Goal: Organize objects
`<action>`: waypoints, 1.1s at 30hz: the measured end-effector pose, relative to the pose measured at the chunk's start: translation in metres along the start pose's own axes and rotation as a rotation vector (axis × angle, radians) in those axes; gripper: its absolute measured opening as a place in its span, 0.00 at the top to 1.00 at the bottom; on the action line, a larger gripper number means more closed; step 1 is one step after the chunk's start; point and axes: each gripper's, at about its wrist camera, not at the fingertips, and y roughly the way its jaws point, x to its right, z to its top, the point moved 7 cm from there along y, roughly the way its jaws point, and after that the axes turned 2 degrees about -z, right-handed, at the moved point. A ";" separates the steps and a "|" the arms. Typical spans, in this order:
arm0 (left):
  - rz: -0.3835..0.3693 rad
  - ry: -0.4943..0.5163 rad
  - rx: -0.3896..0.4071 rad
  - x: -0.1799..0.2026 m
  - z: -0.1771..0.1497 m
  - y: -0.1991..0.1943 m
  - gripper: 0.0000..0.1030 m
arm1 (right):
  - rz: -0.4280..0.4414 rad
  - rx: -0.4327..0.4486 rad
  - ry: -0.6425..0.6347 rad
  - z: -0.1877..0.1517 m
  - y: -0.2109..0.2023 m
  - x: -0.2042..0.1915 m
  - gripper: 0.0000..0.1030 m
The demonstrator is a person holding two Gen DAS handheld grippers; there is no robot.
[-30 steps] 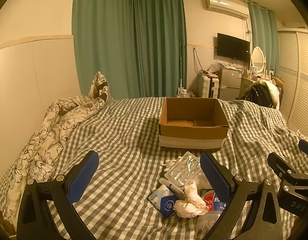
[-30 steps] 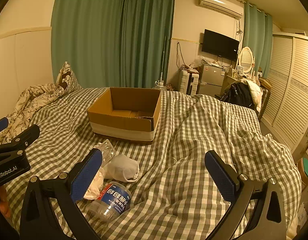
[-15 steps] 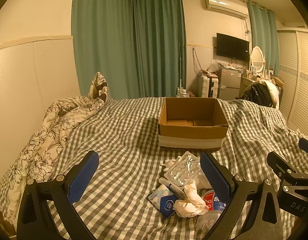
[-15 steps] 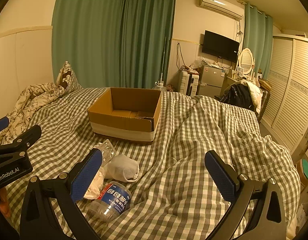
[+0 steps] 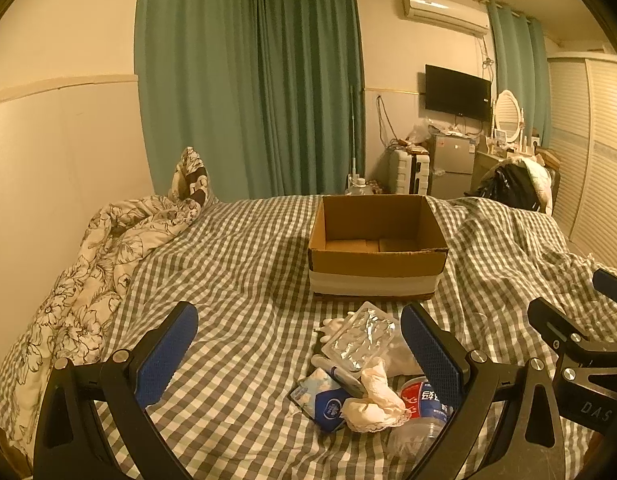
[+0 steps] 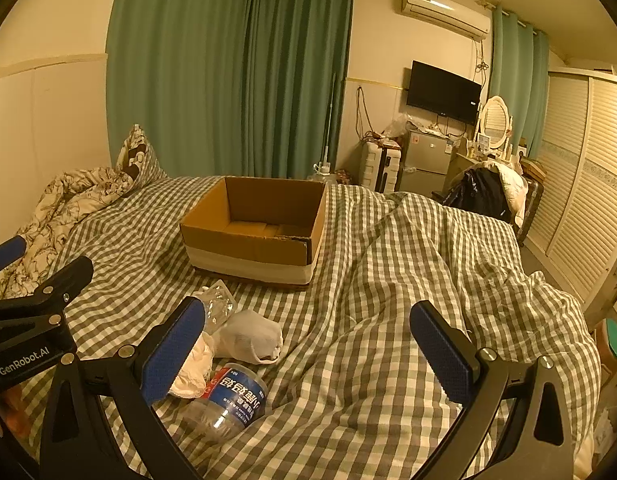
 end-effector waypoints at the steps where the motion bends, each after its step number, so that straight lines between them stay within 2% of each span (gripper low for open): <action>1: -0.001 0.002 0.003 0.000 0.001 -0.001 0.00 | -0.002 0.004 0.000 0.001 -0.002 0.000 0.00; 7: -0.003 0.004 -0.009 -0.004 -0.001 0.001 0.00 | 0.003 0.003 -0.005 0.002 -0.003 -0.002 0.00; 12: 0.018 0.001 -0.092 -0.013 -0.023 0.023 0.00 | 0.017 -0.064 -0.014 -0.014 0.014 -0.011 0.00; 19: 0.038 -0.002 -0.206 -0.024 -0.063 0.059 0.05 | 0.052 -0.246 -0.080 -0.069 0.062 -0.042 0.01; 23: 0.029 0.006 -0.251 -0.022 -0.084 0.071 0.05 | 0.074 -0.356 -0.134 -0.104 0.086 -0.063 0.06; 30: 0.040 -0.015 -0.312 -0.030 -0.102 0.086 0.06 | 0.157 -0.465 -0.147 -0.133 0.105 -0.088 0.09; 33: 0.036 -0.019 -0.324 -0.031 -0.106 0.087 0.06 | 0.188 -0.539 -0.137 -0.150 0.117 -0.096 0.11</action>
